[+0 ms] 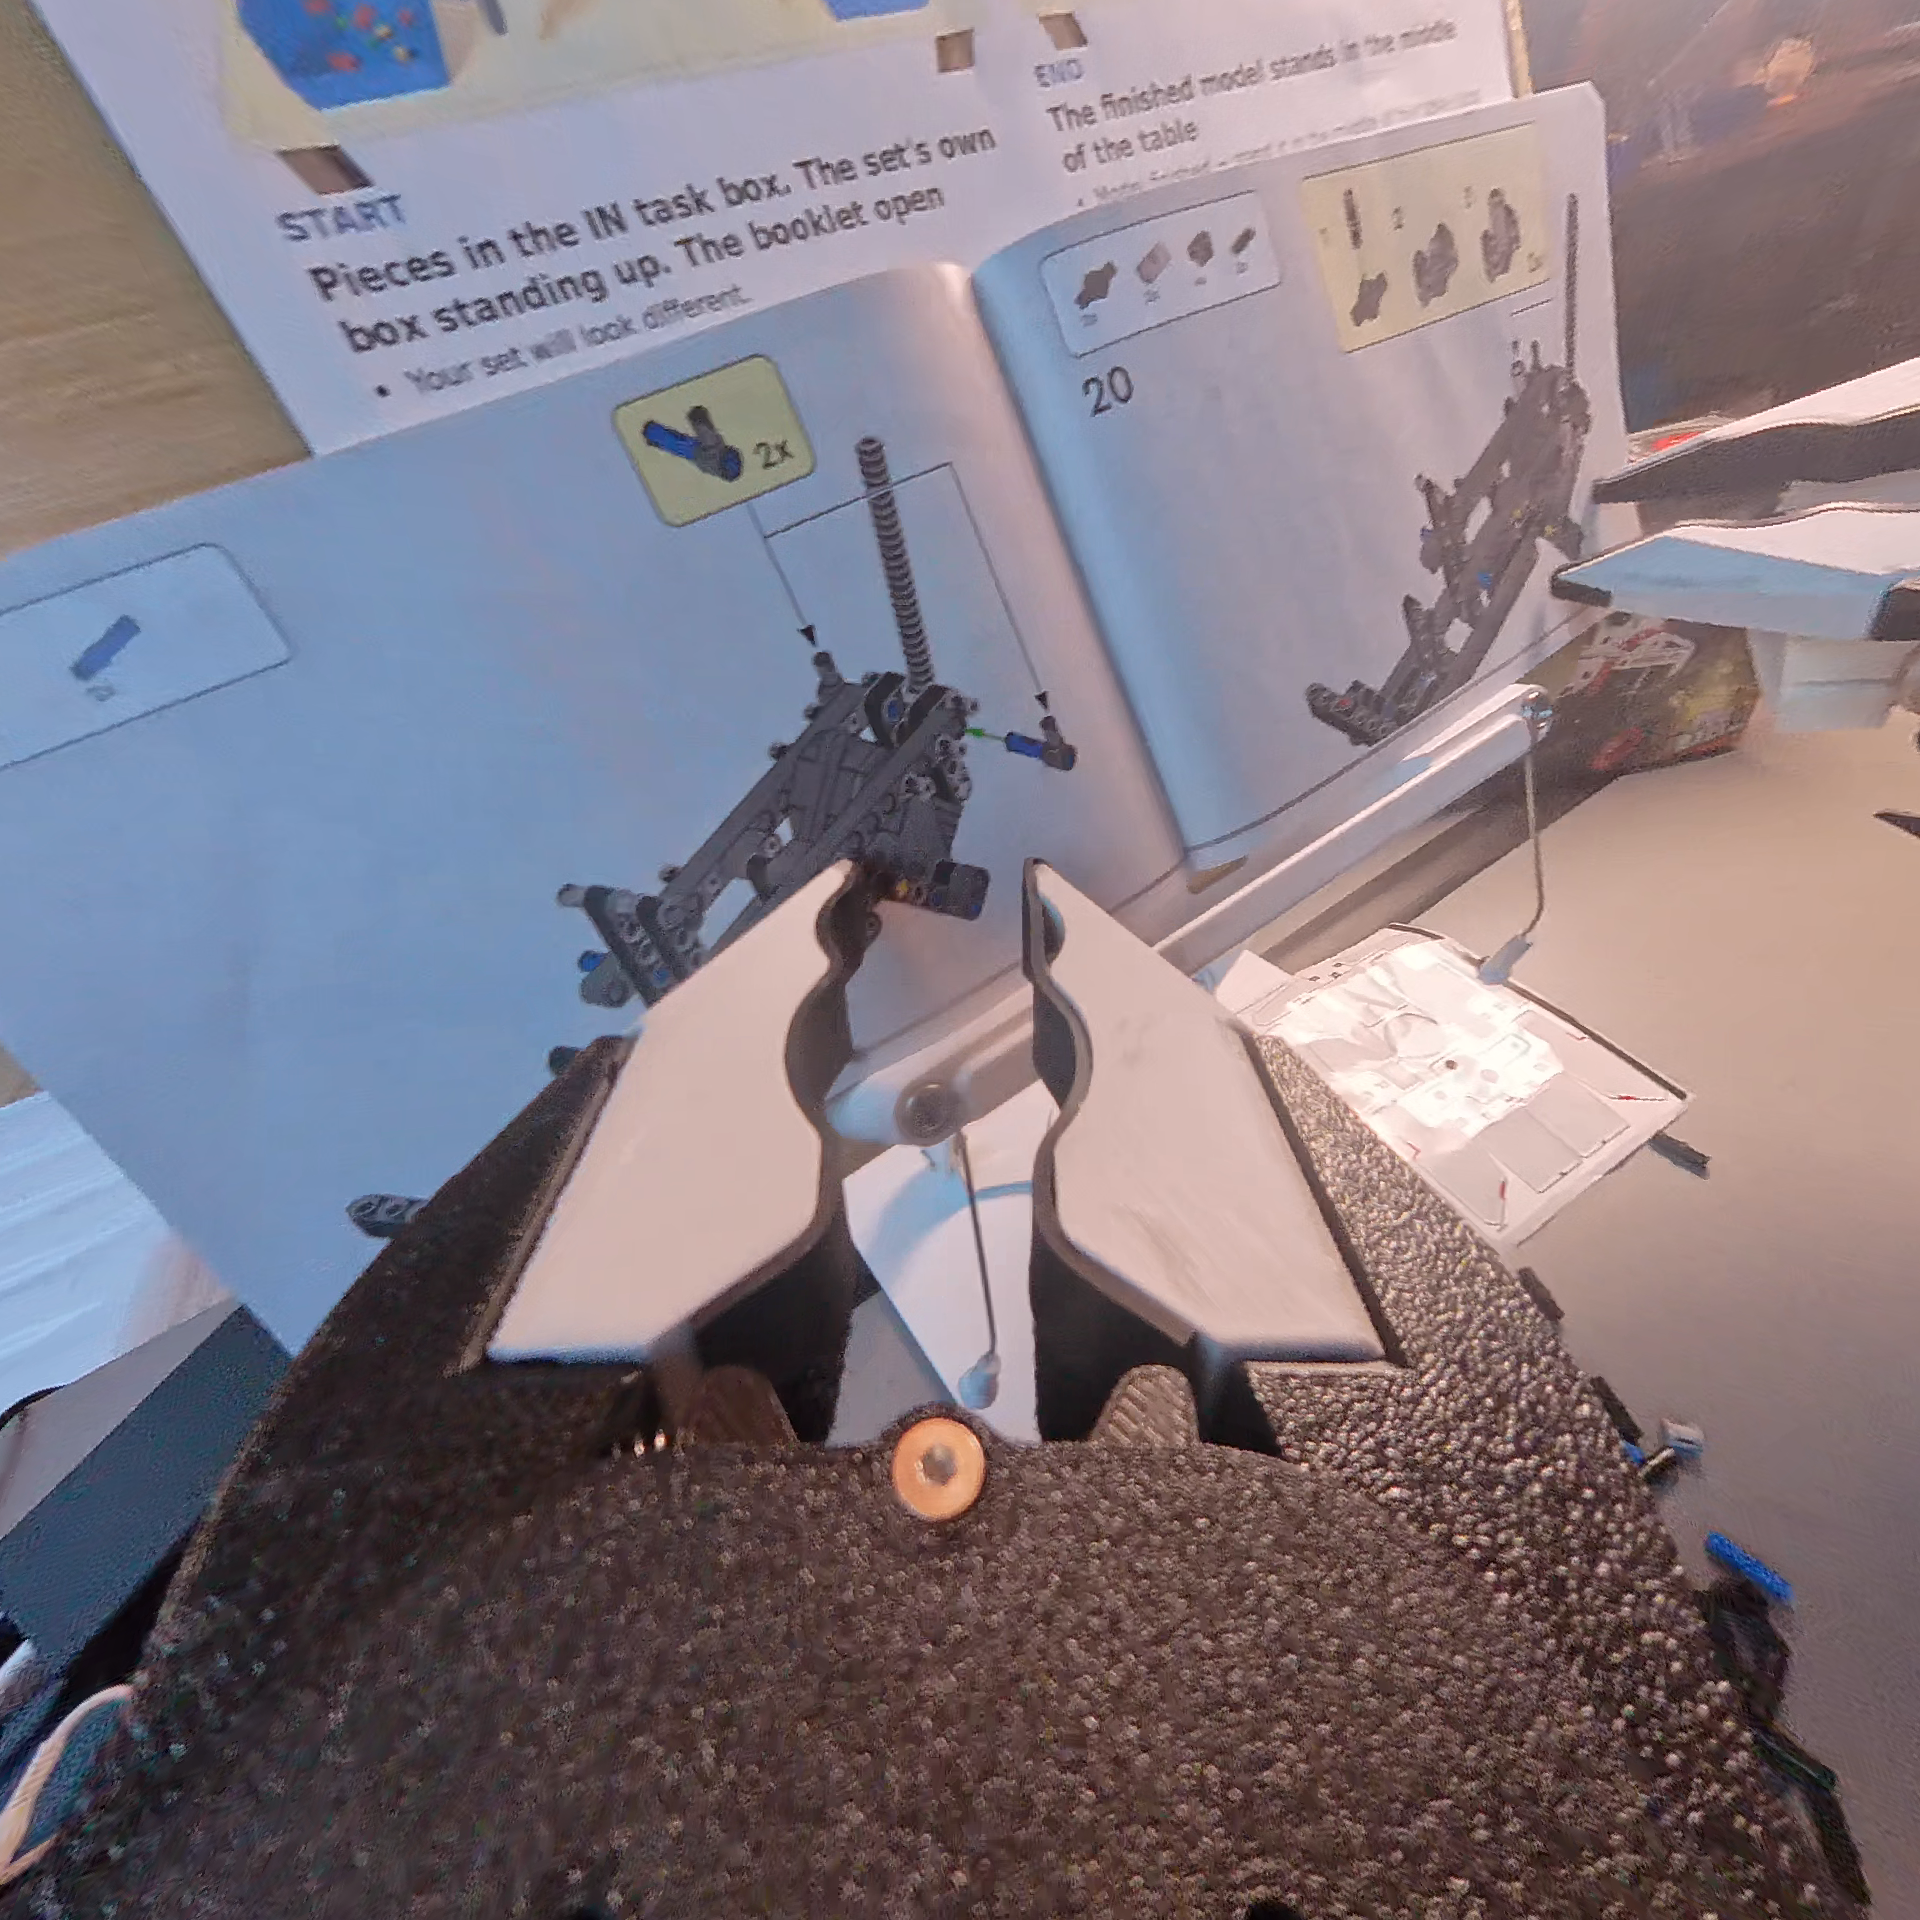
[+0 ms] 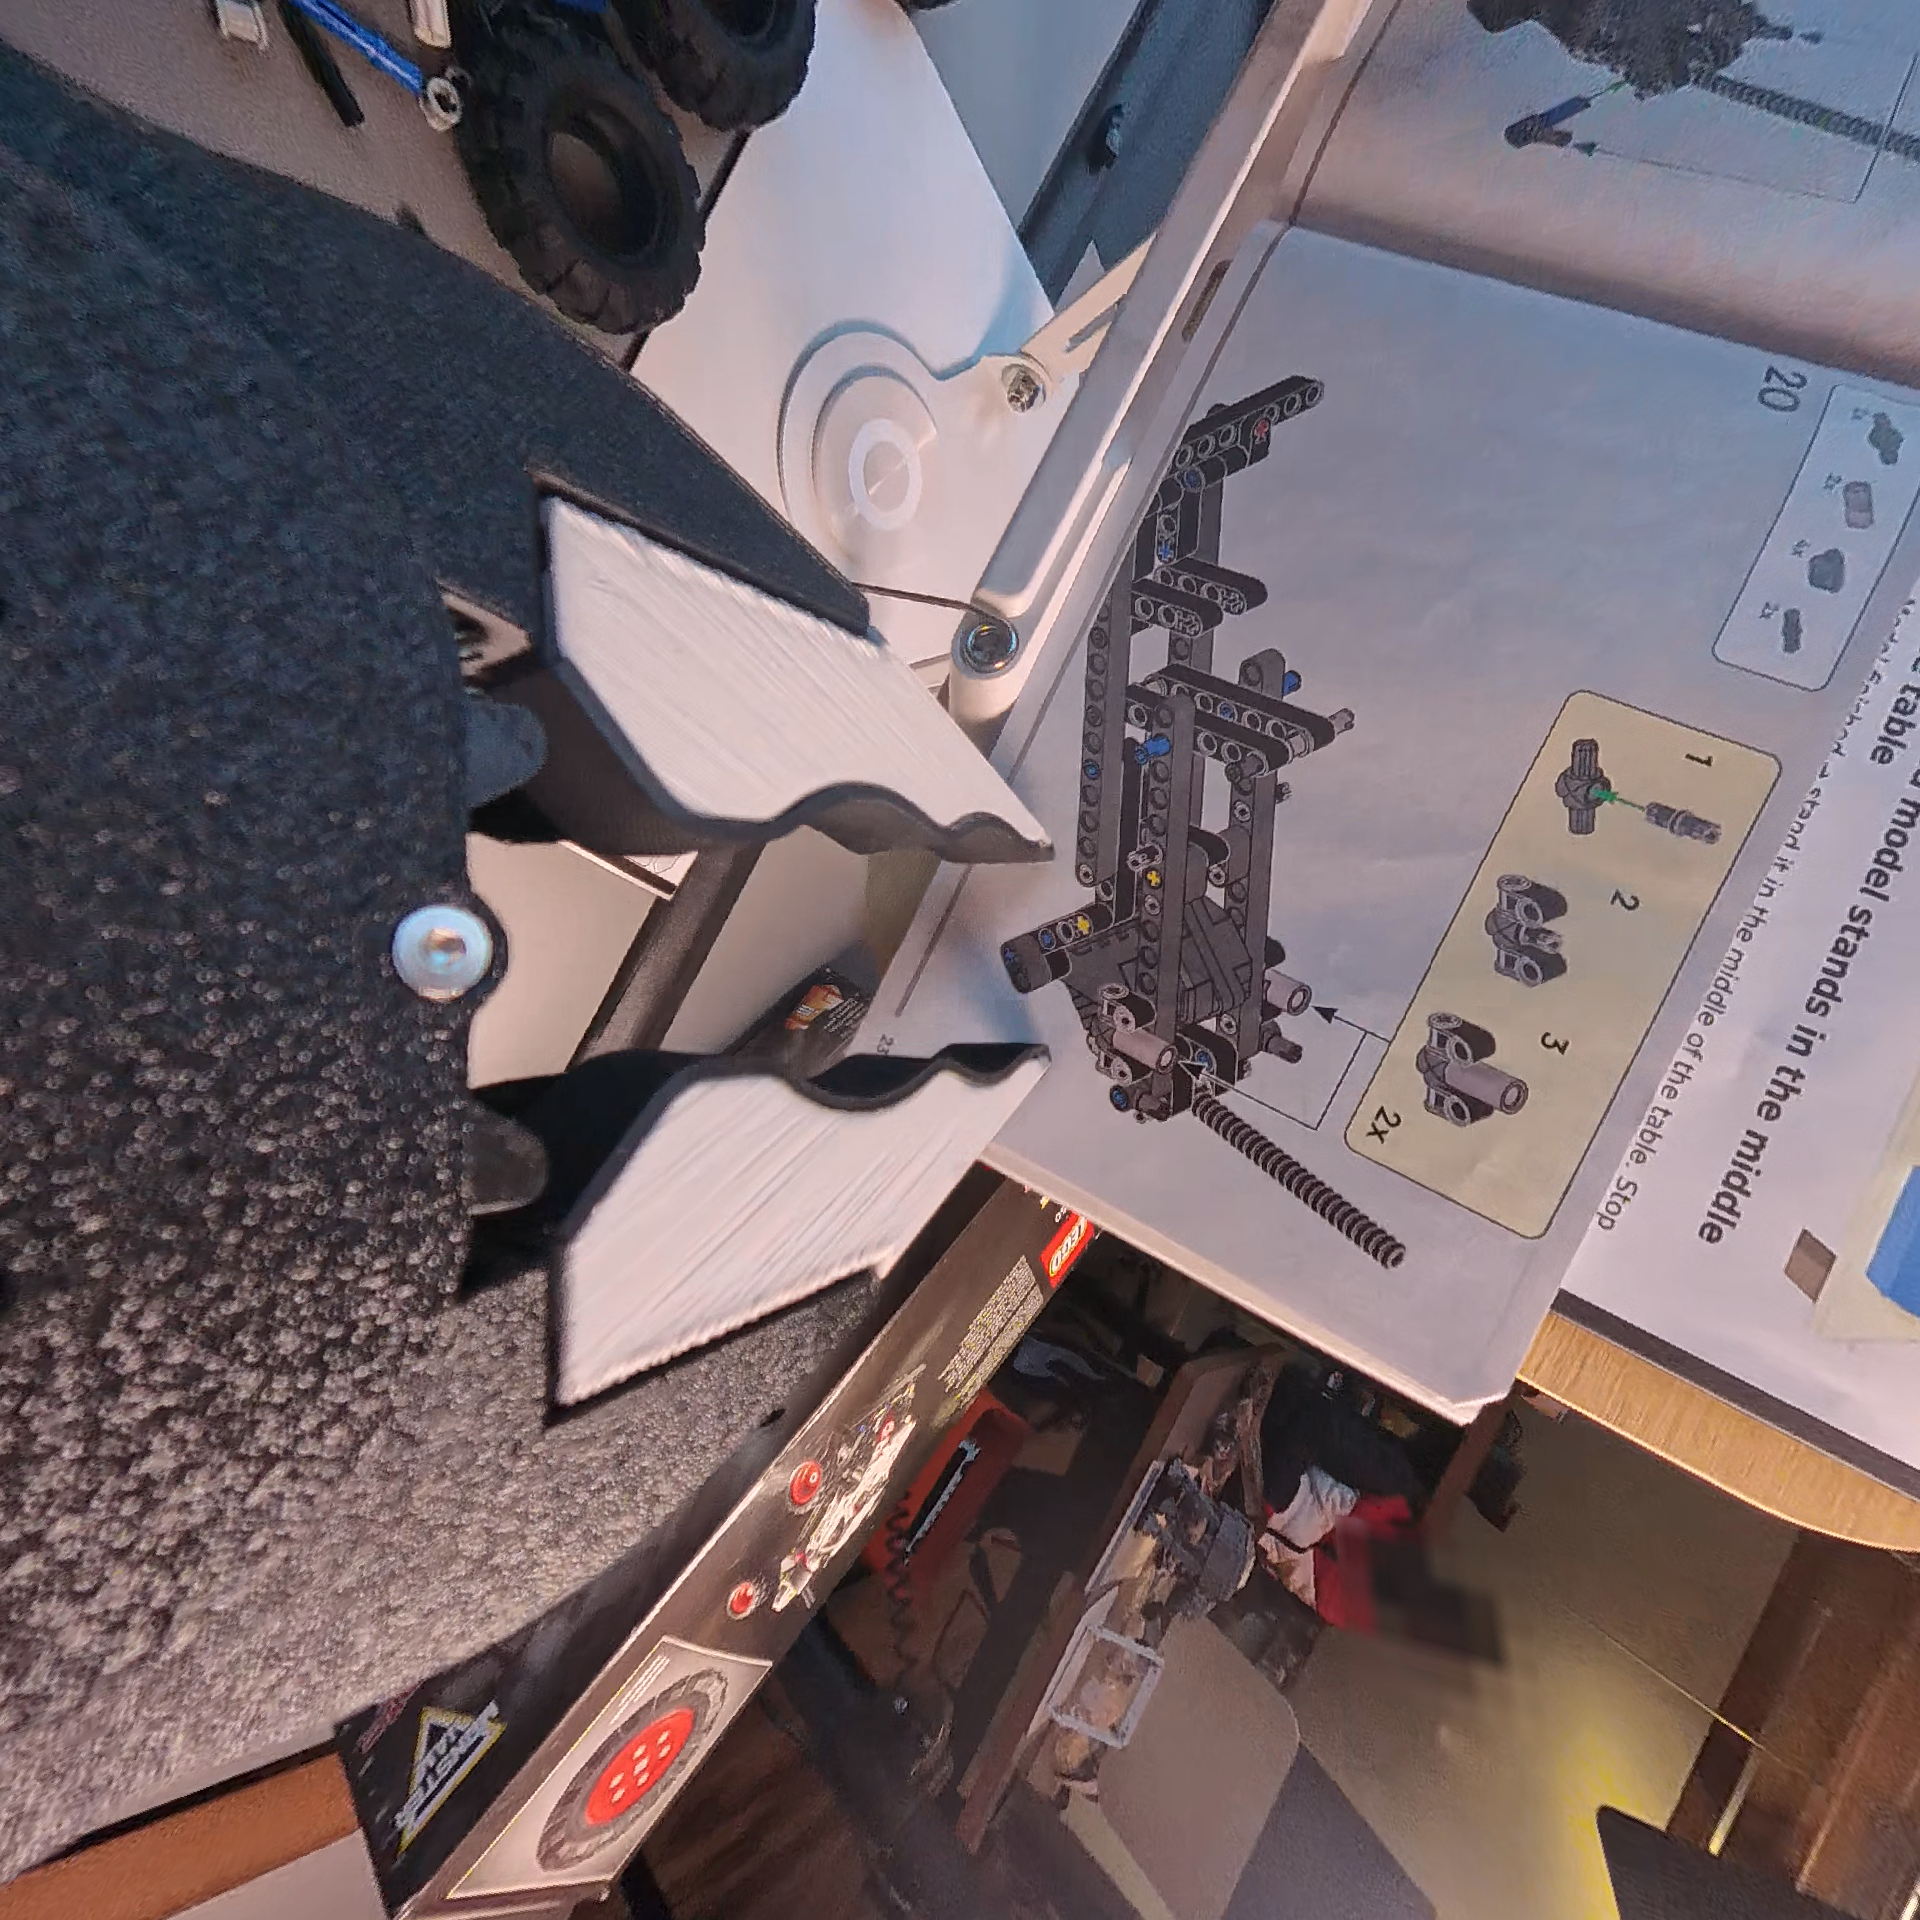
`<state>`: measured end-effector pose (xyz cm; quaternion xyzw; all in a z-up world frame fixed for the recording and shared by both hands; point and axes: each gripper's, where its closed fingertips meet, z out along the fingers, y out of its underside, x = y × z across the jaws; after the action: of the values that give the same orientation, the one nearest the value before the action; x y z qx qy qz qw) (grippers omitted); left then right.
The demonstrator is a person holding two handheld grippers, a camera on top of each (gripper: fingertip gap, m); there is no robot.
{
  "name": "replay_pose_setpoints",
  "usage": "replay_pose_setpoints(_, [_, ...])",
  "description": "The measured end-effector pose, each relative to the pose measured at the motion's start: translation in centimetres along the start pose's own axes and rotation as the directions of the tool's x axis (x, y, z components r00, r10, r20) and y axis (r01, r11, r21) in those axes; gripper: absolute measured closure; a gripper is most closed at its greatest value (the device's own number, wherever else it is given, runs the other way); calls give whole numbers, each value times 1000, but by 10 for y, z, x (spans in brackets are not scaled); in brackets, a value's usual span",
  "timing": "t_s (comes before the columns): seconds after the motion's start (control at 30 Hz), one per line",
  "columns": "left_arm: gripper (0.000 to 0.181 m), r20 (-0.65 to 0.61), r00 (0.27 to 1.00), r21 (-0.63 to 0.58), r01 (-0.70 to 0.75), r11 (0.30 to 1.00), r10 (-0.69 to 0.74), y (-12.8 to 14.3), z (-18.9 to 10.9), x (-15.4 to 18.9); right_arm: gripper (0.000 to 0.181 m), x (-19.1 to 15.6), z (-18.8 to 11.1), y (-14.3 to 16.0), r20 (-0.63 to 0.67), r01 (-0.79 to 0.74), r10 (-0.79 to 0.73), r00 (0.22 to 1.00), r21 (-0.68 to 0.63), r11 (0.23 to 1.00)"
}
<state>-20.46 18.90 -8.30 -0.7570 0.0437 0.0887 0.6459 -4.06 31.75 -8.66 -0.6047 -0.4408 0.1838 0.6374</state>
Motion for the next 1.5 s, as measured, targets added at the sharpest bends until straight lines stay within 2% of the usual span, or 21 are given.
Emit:
replay_pose_setpoints(0.1, [158, 31, 999, 6, -21, 1000, 20, 6, -3, -11, 143, 2, 0, 6, 5, -10, 10, 1000, -10, 1000])
replay_pose_setpoints(0.43, [156, 45, 997, -2, -68, 998, 68, 11, -6, -14, 139, 3, -9, 7, 40, -14, 14, 999, 7, 1000])
replay_pose_setpoints(0.63, [143, 31, 999, 9, -43, 999, 43, 15, -16, -10, 139, 7, -23, 3, 49, -46, 44, 998, 44, 998])
replay_pose_setpoints(0.8, [141, -45, 997, 171, 64, 983, -57, 0, -52, 10, 142, 5, -31, -9, 64, -39, 33, 997, 103, 994])
replay_pose_setpoints(0.93, [140, -109, 991, 204, 99, 974, -78, 10, -85, 32, 148, -2, -32, -23, 92, -18, 4, 996, 156, 988])
replay_pose_setpoints(1.1, [133, -162, 986, 196, 74, 978, -42, 26, -122, 57, 148, -9, -22, -25, 138, -46, 26, 990, 140, 989])
replay_pose_setpoints(1.27, [124, -200, 979, 171, 64, 983, -29, 41, -147, 80, 150, 1, -9, -29, 114, -51, 35, 993, 135, 990])
replay_pose_setpoints(1.37, [123, -227, 973, 151, 74, 986, -38, 50, -156, 93, 160, 9, -3, -33, 91, -18, 6, 996, 132, 991])
replay_pose_setpoints(1.5, [123, -287, 954, 102, 121, 987, -87, 64, -162, 115, 176, 10, 2, -22, 77, -1, -6, 997, 89, 996])
